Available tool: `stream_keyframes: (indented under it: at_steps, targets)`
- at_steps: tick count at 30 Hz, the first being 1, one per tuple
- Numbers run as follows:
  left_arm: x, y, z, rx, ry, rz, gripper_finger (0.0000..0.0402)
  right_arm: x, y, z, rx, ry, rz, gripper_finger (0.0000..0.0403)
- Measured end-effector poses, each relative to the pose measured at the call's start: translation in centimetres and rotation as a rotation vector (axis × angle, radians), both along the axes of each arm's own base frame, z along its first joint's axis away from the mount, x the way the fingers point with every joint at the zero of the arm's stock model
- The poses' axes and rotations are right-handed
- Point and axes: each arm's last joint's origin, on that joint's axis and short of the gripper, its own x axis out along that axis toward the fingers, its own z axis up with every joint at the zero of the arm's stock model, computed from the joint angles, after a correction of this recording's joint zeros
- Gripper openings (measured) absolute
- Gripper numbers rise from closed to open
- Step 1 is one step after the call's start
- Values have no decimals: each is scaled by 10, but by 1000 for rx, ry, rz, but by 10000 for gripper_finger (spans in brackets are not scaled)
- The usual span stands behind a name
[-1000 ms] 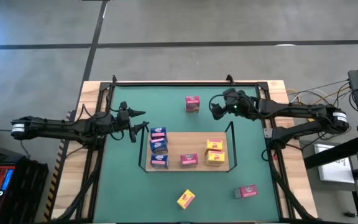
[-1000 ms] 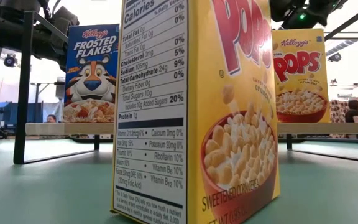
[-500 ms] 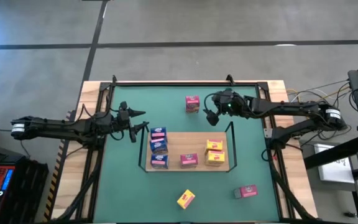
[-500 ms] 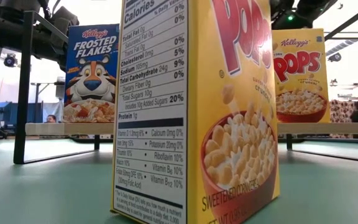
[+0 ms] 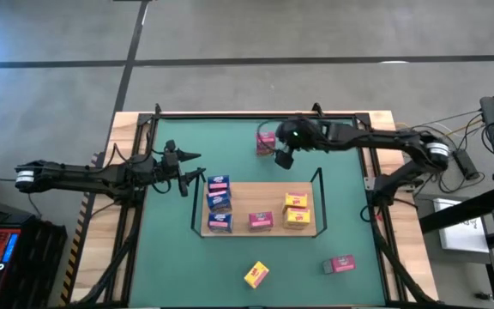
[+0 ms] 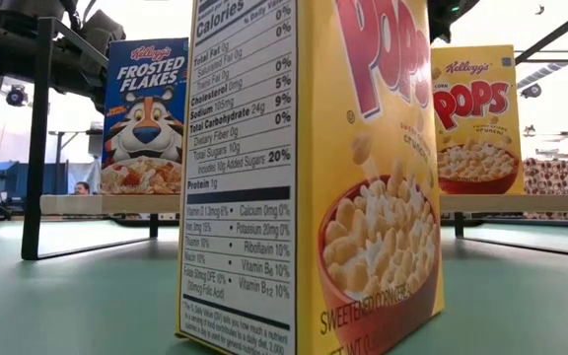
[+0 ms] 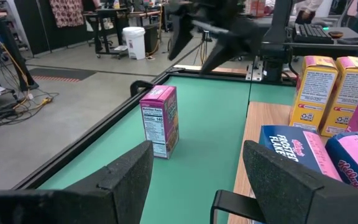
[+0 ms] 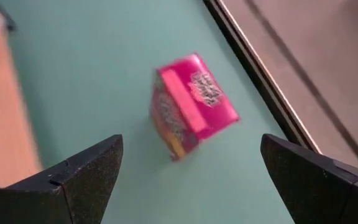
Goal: Stack cereal on shelf
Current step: Put the top pink cereal box on the shelf aligned with the other pink cereal box
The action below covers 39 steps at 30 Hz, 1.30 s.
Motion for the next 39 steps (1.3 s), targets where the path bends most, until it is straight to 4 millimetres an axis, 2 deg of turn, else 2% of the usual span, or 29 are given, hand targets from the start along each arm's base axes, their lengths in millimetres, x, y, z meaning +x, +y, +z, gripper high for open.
stream_keyframes:
  at_steps: [5, 9, 14, 25, 39]
  targets:
    - [0, 0, 0, 0, -2, 0, 233, 17, -22, 0, 35, 62, 66, 370]
    - [0, 0, 0, 1, -4, 0, 233, 27, -32, -3, 46, 116, 135, 370]
    - [0, 0, 0, 1, -4, 0, 233, 34, -37, -5, 47, 144, 170, 370]
    - [1, 0, 0, 0, -5, 0, 233, 37, -47, -16, -31, 225, 327, 370]
    - [1, 0, 0, 1, -8, 0, 233, 43, -55, -33, -73, 278, 415, 370]
